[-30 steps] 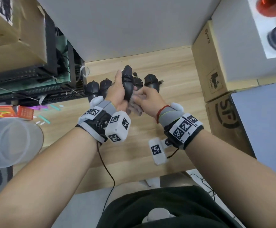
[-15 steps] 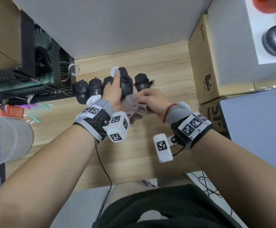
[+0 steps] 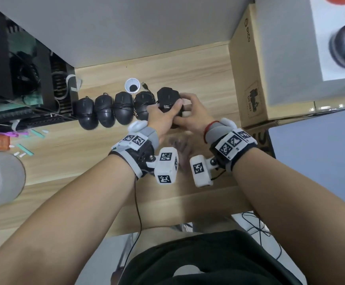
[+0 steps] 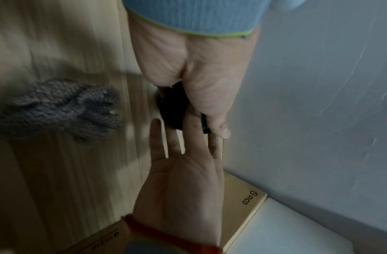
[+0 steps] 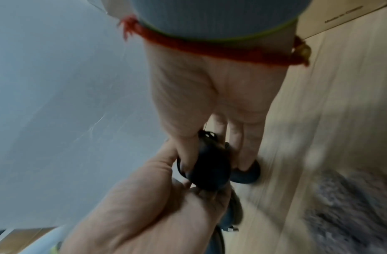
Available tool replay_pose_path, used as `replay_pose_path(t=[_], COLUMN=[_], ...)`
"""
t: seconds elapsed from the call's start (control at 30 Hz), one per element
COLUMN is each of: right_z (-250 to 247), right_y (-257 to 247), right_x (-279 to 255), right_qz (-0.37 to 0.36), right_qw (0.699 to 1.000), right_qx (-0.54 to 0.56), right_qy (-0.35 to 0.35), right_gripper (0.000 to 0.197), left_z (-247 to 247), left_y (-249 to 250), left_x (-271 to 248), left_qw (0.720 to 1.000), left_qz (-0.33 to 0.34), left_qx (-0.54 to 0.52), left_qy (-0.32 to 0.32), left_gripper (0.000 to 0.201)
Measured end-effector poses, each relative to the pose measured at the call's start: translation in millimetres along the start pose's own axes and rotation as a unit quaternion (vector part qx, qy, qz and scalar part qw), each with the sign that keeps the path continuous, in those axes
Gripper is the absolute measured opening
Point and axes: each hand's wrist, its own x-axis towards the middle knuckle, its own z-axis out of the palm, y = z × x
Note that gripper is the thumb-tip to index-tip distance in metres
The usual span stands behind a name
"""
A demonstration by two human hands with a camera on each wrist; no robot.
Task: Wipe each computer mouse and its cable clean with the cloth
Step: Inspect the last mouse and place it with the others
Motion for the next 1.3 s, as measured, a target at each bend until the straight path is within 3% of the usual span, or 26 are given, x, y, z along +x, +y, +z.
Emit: replay_pose_path(t=[0.07,0.17,0.3,0.4,0.53,0.7,0.8,0.9,1.07,1.3], right_z=[-6.1,-15.5,-31.6,-37.8,-38.7,-29.2,-30.4,-28.0,-26.1,-23.4], right_y=[4.8,14.0,30.6,42.8,52.1,48.2,55.7,51.3,55.5,56.0], right_x=[13.3,28.7,43.9,56.7,68.6,82.0,93.0,90.5,94.3,93.4], right_qz=[0.004,0.043,0.058,0.073,0.079,0.092,0.097,0.095,0.073,0.101], right_qw=[0.998,0.996,0.991,0.987,0.985,0.981,0.974,0.979,0.983,0.980], right_qx=[-0.012,-0.019,-0.012,-0.034,-0.050,-0.085,-0.129,-0.112,-0.066,-0.006], right_qy=[0.059,0.073,0.118,0.140,0.144,0.150,0.158,0.143,0.154,0.171], right_gripper=[0.064,0.061,0.062,0.061,0.059,0.056,0.065,0.046,0.059,0.068], left_z=[6.7,11.7,13.1,5.6,-6.1,-10.5,-10.5,-9.9,-11.5,-11.0], left_y=[-5.3,0.2,1.9,-5.4,-15.4,-17.7,-15.9,-14.4,-13.6,-13.9], left_x=[10.8,15.3,21.0,35.8,50.4,55.1,57.7,58.2,60.5,62.7], left_qw=[0.999,0.992,0.985,0.983,0.977,0.971,0.969,0.970,0.970,0.971], left_qz=[0.015,0.025,0.017,0.011,0.011,0.012,0.017,0.016,0.015,0.020], left_qx=[0.031,0.112,0.163,0.182,0.211,0.235,0.245,0.241,0.239,0.237], left_qy=[-0.024,-0.057,-0.057,-0.006,0.031,0.031,0.032,0.033,0.032,0.030], left_gripper=[0.083,0.076,0.091,0.064,0.051,0.051,0.051,0.050,0.048,0.045])
